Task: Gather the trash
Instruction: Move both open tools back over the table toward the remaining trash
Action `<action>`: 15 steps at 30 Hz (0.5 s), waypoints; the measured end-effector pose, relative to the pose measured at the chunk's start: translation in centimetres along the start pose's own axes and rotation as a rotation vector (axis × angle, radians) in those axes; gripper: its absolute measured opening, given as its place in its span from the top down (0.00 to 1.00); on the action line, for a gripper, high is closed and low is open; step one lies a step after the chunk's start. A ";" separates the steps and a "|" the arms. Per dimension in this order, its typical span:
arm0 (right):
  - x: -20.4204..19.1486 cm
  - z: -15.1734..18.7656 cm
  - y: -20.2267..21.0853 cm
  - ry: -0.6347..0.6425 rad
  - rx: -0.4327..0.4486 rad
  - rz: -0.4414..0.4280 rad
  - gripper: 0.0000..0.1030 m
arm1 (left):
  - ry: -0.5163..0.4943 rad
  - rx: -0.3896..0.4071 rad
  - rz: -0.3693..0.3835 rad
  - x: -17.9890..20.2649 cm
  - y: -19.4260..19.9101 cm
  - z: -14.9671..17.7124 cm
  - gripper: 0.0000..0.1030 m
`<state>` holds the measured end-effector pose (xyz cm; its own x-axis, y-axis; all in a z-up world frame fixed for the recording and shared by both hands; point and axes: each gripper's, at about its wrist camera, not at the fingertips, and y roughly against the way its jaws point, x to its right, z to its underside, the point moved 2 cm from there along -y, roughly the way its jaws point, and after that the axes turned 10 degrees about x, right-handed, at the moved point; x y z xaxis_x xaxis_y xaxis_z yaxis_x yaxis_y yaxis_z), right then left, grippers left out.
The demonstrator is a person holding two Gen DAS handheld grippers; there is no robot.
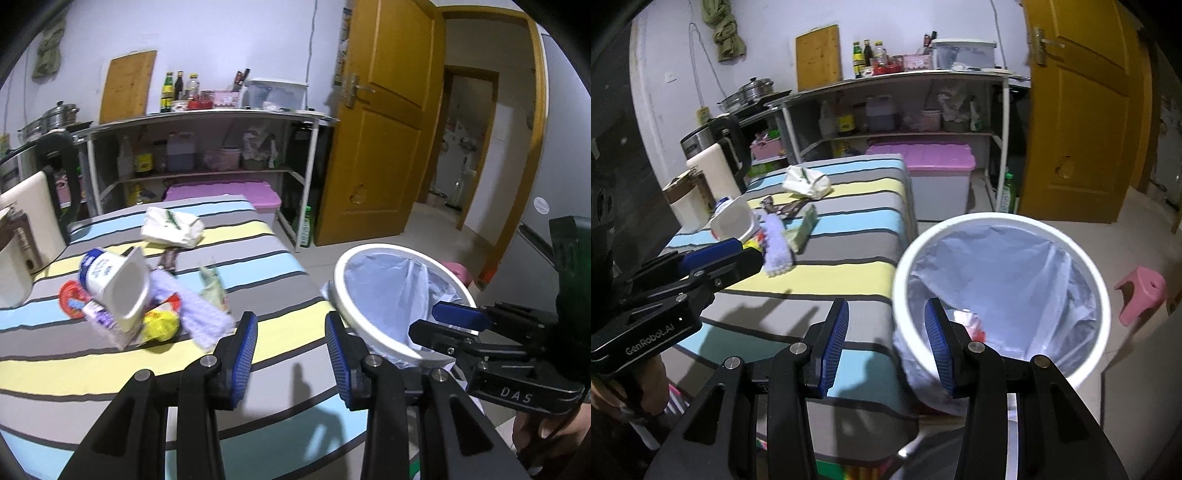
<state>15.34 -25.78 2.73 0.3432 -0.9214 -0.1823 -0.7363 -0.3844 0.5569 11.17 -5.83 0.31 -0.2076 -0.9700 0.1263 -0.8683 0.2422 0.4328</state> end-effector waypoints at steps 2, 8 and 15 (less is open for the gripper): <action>-0.5 0.1 -0.2 0.006 -0.002 -0.020 0.57 | 0.006 0.002 -0.019 -0.8 0.4 0.2 0.63; -2.4 0.7 -1.5 0.033 -0.026 -0.089 0.48 | 0.038 -0.013 -0.081 -3.3 1.3 1.3 0.63; -4.6 0.9 -3.1 0.063 -0.054 -0.150 0.47 | 0.089 -0.008 -0.148 -6.2 2.1 1.7 0.53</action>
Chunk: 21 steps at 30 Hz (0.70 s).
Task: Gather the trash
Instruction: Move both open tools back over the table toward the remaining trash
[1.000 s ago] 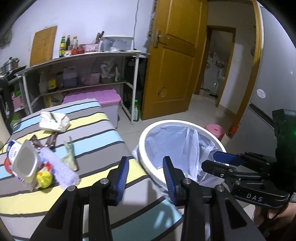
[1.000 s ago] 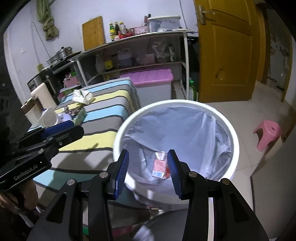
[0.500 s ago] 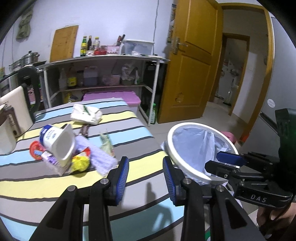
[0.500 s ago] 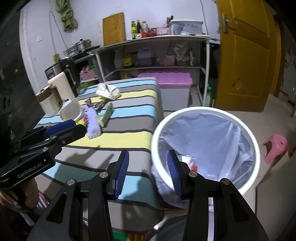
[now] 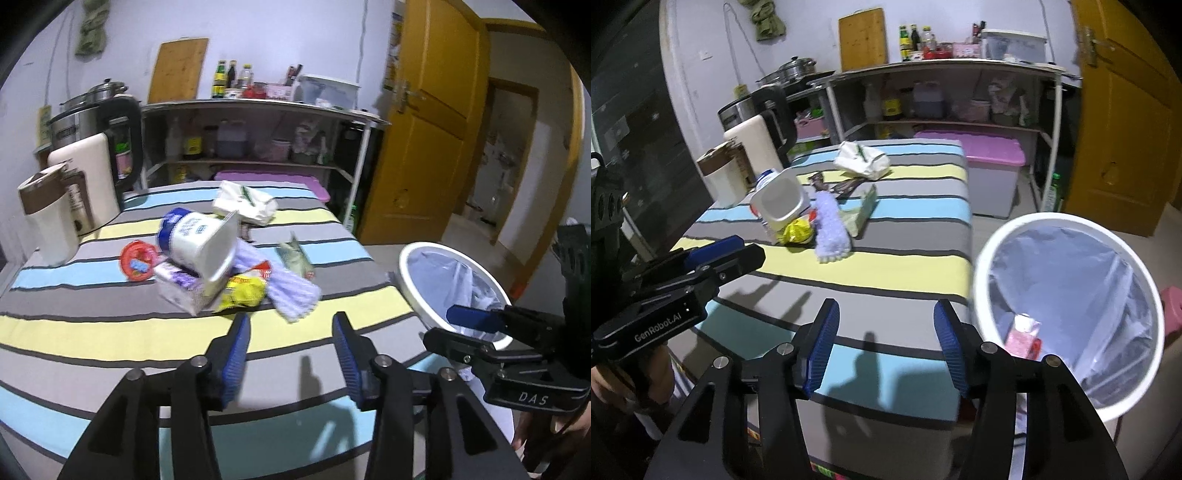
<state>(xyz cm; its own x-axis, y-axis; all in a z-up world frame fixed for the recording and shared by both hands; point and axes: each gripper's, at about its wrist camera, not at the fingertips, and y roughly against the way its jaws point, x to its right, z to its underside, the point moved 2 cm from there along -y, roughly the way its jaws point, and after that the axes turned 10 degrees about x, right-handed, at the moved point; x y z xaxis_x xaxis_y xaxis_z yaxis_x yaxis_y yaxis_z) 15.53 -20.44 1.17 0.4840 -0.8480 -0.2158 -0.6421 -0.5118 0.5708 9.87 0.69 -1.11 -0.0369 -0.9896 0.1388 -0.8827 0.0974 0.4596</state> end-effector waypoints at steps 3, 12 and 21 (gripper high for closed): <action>-0.7 -0.1 -0.9 0.016 -0.015 -0.021 0.47 | 0.018 0.006 -0.021 -1.0 -0.1 -0.3 0.51; -2.9 -0.5 -3.4 0.064 -0.052 -0.086 0.47 | 0.047 0.028 -0.093 -4.2 -0.8 -1.7 0.51; -3.6 -1.7 -6.3 0.074 -0.063 -0.112 0.47 | 0.035 0.044 -0.105 -5.6 -2.6 -2.8 0.51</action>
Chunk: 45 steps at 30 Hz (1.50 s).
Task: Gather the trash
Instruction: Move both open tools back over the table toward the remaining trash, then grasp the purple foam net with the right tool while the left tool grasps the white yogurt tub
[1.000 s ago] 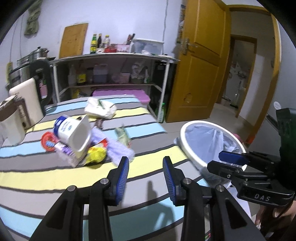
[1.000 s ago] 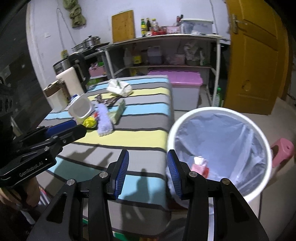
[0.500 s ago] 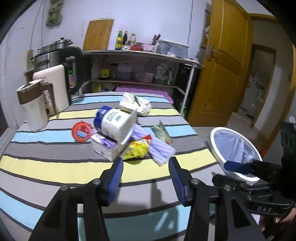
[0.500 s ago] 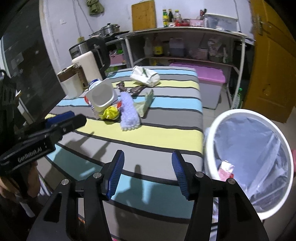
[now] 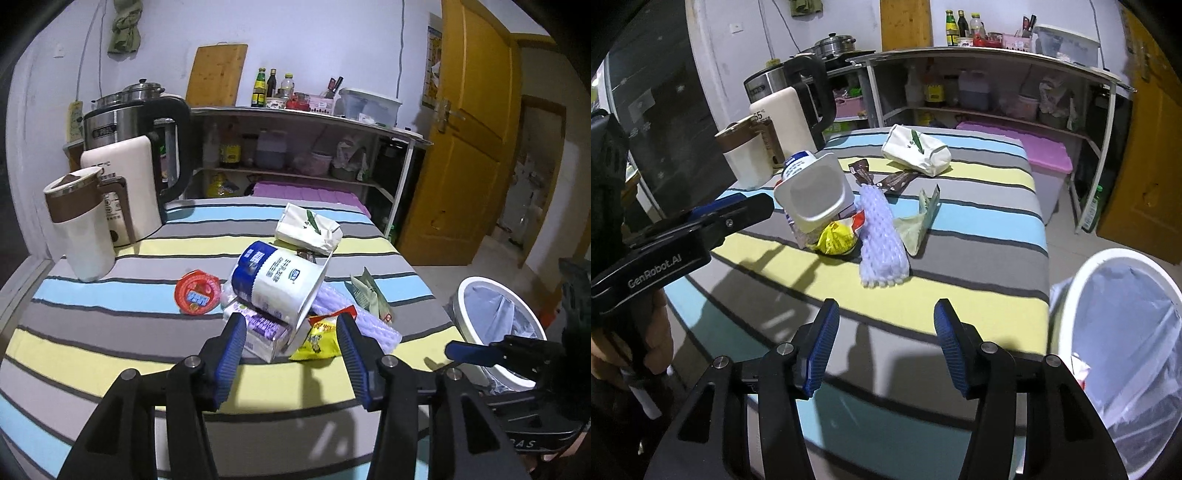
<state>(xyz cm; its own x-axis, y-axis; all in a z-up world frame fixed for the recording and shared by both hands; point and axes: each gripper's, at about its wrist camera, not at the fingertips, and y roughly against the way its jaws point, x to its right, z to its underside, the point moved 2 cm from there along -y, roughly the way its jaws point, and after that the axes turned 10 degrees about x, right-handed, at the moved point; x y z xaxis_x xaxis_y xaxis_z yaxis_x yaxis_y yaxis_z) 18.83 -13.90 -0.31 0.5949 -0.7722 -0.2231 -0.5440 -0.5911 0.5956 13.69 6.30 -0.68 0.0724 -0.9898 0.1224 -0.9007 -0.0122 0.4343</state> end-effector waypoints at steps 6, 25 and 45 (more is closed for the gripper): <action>0.2 -0.7 -2.0 -0.007 -0.011 -0.006 0.47 | -0.012 -0.018 0.019 0.1 -1.9 0.1 0.64; 0.2 -1.5 -6.0 -0.027 -0.050 -0.027 0.72 | -0.027 -0.023 0.046 0.7 -3.3 0.3 0.97; 0.6 -1.1 -0.8 -0.075 0.027 -0.026 0.85 | -0.030 0.008 0.046 1.8 0.6 0.0 0.99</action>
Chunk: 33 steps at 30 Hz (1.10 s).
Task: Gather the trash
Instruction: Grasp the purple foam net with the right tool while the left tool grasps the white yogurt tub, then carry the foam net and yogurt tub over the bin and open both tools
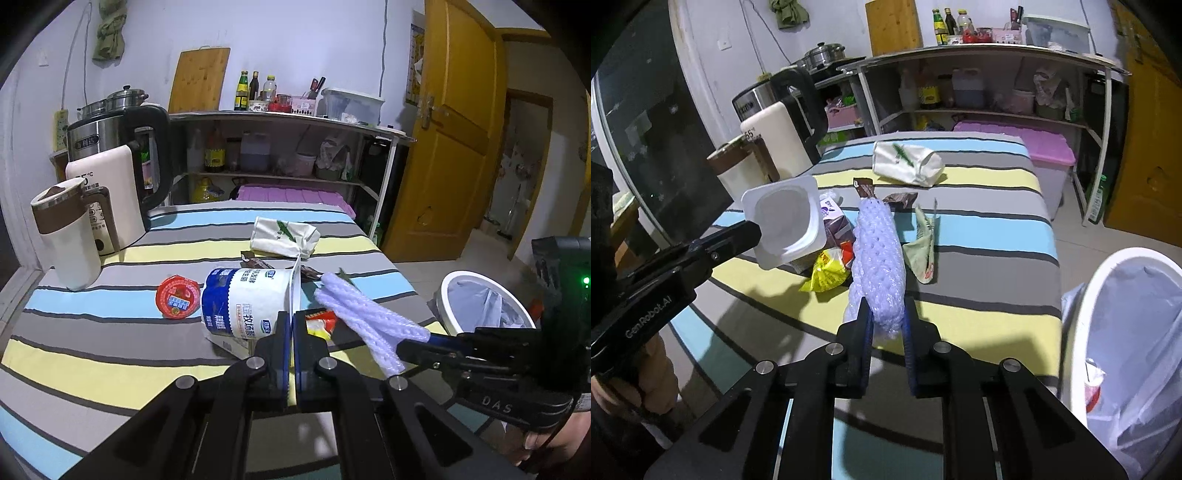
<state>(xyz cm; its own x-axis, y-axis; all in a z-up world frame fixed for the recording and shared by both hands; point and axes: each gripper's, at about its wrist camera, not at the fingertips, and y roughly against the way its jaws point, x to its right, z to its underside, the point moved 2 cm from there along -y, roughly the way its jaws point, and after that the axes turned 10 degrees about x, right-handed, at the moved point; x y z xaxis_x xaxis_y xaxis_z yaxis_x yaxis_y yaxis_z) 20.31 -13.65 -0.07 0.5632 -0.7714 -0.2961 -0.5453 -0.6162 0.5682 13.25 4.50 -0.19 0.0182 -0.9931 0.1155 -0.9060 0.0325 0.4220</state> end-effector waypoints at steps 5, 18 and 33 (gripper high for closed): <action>-0.1 0.0 1.3 -0.008 0.016 -0.003 0.85 | 0.005 -0.002 0.001 0.2 0.9 0.1 0.99; -1.6 0.2 4.4 0.005 0.061 -0.022 0.85 | -0.005 0.019 0.009 1.0 2.8 0.0 0.99; -0.2 3.8 6.3 -0.028 -0.020 0.026 0.85 | -0.012 0.037 0.029 1.9 4.4 -0.3 0.99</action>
<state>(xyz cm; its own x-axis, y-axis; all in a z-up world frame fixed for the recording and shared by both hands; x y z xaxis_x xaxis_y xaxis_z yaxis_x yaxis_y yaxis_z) 14.37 -17.94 0.61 0.5315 -0.7912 -0.3025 -0.5469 -0.5932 0.5907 9.42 2.83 2.13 -0.0130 -0.9932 0.1161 -0.9211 0.0571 0.3851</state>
